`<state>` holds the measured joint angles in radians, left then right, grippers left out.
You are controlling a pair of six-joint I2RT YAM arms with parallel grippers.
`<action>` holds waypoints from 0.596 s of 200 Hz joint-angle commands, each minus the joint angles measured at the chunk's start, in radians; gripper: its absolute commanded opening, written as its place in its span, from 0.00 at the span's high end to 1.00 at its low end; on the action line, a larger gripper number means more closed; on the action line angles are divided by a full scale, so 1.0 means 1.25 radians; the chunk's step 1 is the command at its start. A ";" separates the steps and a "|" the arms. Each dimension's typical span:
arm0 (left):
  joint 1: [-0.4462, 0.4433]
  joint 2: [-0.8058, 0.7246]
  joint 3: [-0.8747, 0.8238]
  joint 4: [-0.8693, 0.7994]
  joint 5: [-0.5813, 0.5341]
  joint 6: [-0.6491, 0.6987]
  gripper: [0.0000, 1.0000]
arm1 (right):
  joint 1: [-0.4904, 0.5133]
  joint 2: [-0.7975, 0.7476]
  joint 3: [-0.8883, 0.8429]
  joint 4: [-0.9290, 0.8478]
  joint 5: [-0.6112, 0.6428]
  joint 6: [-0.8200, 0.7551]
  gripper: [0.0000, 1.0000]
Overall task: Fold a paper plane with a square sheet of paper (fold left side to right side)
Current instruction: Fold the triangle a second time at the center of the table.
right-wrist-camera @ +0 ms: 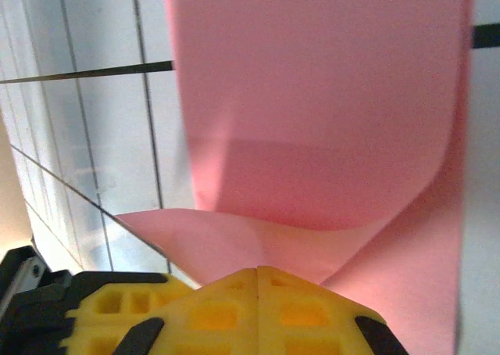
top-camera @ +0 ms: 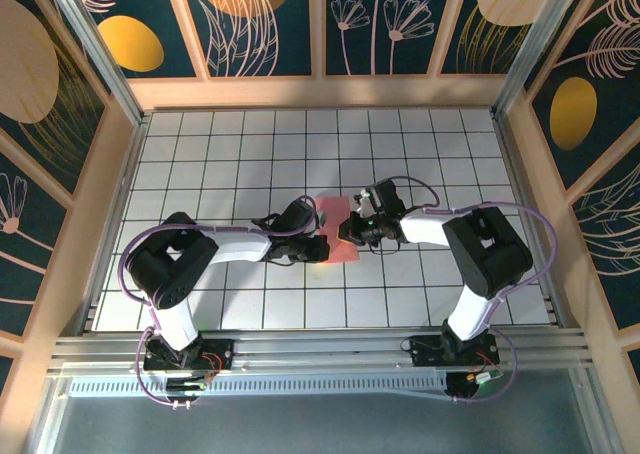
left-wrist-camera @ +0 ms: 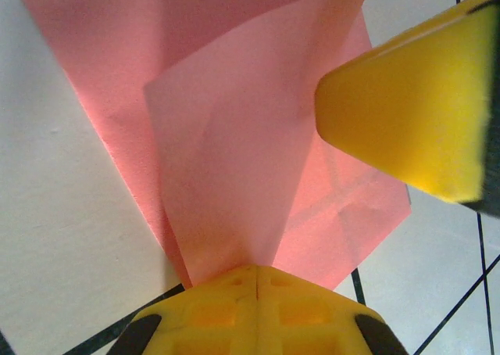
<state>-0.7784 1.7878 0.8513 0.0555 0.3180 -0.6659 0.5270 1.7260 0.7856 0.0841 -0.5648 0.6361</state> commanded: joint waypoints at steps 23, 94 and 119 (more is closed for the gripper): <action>0.004 0.024 0.006 -0.039 0.003 0.015 1.00 | 0.047 0.004 -0.014 0.040 0.009 0.030 1.00; 0.004 0.019 0.001 -0.056 -0.013 0.011 1.00 | 0.043 0.052 0.000 0.012 0.065 -0.004 1.00; 0.004 0.018 -0.005 -0.064 -0.021 0.008 1.00 | 0.024 0.055 -0.008 0.009 0.074 -0.014 1.00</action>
<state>-0.7788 1.7882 0.8513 0.0528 0.3149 -0.6659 0.5835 1.7744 0.7773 0.1234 -0.5308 0.6529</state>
